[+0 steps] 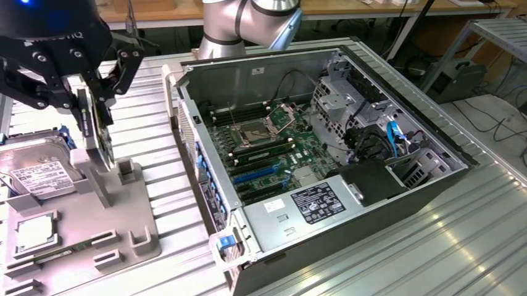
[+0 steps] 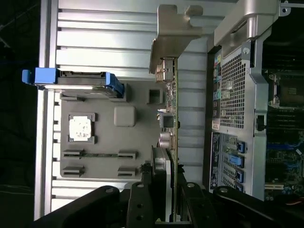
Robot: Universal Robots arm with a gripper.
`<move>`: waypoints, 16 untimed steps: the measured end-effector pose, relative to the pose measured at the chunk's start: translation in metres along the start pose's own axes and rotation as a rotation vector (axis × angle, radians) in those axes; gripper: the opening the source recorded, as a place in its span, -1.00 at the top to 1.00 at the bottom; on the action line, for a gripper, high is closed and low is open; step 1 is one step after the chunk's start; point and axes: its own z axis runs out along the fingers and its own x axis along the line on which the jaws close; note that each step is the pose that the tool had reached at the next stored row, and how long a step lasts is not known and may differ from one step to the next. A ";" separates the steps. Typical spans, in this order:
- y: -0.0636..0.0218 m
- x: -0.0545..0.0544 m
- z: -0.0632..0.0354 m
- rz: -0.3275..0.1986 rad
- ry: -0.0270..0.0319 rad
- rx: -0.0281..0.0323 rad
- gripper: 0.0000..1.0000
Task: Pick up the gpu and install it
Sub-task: 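Pick up the gpu and move the gpu toward the slot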
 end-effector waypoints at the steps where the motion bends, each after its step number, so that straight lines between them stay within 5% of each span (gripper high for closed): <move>1: 0.0004 0.000 -0.0060 0.000 0.0000 0.0000 0.44; 8: 0.0011 0.000 -0.0188 0.000 0.0001 0.0000 0.44; 16: 0.0010 -0.003 -0.0191 0.000 0.0002 0.0017 0.44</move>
